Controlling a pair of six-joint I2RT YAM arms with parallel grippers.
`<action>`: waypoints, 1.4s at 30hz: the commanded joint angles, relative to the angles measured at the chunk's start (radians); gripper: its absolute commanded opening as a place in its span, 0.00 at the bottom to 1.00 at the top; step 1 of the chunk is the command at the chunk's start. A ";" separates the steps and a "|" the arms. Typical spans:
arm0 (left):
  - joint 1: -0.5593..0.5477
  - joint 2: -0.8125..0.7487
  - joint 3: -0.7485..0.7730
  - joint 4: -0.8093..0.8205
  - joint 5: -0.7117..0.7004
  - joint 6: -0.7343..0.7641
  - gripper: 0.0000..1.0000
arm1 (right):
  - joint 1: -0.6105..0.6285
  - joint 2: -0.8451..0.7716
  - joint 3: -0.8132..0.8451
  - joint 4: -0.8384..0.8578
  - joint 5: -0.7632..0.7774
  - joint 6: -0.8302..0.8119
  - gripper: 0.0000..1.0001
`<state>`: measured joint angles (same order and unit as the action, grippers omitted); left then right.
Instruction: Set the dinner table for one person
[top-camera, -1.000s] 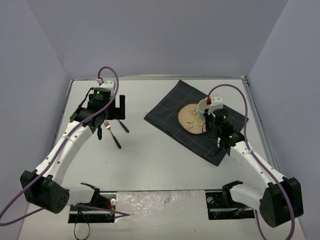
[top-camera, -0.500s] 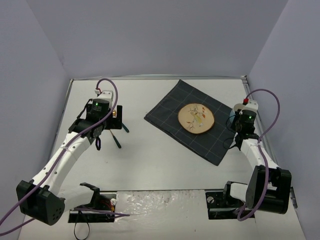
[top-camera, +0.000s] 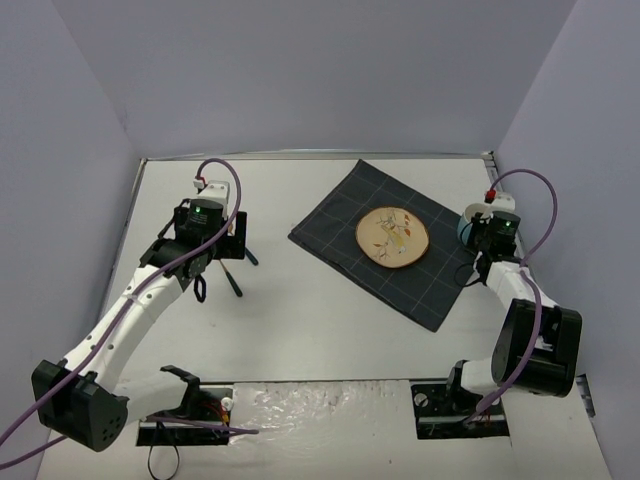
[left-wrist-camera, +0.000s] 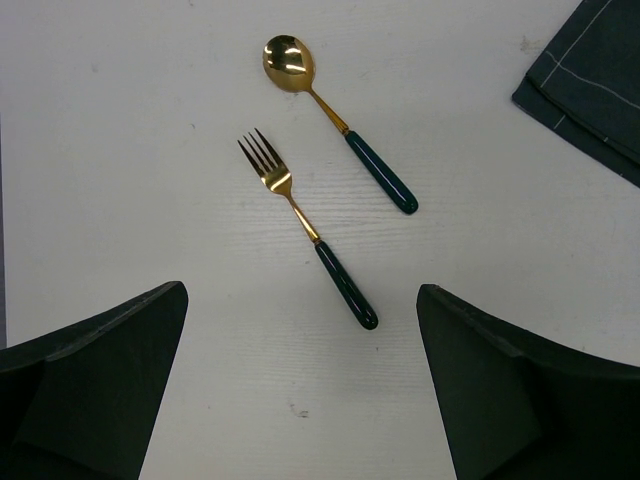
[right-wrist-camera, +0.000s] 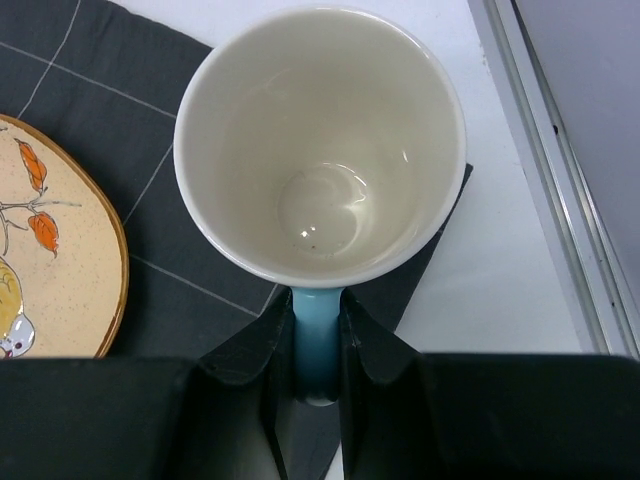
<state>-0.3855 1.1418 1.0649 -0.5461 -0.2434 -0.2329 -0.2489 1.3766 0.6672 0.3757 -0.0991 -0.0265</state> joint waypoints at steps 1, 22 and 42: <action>-0.006 0.001 0.024 0.051 -0.033 0.020 0.97 | -0.016 -0.008 0.072 0.129 -0.016 -0.046 0.00; -0.006 -0.004 0.015 0.057 -0.034 0.026 0.97 | -0.065 0.067 0.063 0.178 -0.045 -0.055 0.00; -0.012 0.017 0.018 0.048 -0.047 -0.017 0.97 | -0.041 -0.098 0.160 -0.010 0.044 0.087 0.93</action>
<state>-0.3920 1.1522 1.0649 -0.5407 -0.2637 -0.2194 -0.3137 1.3943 0.7197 0.3705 -0.0935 -0.0104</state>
